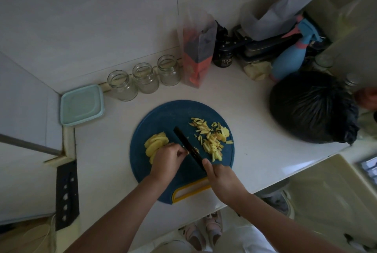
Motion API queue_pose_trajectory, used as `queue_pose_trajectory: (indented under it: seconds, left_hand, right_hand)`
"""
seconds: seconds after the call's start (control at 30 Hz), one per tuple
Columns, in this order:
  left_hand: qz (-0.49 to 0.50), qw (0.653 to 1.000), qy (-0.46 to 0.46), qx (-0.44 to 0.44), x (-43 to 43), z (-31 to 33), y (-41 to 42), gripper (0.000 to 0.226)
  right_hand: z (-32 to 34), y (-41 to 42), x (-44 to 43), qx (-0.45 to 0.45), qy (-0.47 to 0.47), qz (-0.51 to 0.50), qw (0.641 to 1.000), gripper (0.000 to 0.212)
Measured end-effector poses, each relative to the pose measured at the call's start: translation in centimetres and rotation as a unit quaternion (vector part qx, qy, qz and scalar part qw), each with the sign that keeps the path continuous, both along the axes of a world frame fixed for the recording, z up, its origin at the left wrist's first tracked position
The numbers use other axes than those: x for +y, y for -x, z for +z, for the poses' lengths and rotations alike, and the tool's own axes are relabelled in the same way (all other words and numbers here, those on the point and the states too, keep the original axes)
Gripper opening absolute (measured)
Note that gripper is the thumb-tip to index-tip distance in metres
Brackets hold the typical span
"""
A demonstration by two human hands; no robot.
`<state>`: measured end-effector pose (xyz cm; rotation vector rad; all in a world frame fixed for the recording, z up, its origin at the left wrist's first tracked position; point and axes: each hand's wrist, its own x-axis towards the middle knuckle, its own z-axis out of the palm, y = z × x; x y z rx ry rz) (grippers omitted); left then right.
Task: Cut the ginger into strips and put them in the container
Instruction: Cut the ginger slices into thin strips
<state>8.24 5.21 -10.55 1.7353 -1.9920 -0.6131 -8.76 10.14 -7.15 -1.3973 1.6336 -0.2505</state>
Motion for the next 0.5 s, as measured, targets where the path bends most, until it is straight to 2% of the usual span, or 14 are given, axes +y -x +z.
queue_pose_trajectory:
  seconds: [0.27, 0.5]
  left_hand:
    - [0.005, 0.999, -0.031, -0.026, -0.3, 0.7, 0.2, 0.008]
    - [-0.011, 0.990, -0.107, -0.087, -1.2, 2.3, 1.0, 0.012]
  right_hand:
    - [0.0, 0.2, -0.1, 0.002, -0.002, 0.014, 1.000, 0.058]
    - [0.0, -0.2, 0.1, 0.020, 0.006, 0.022, 1.000, 0.057]
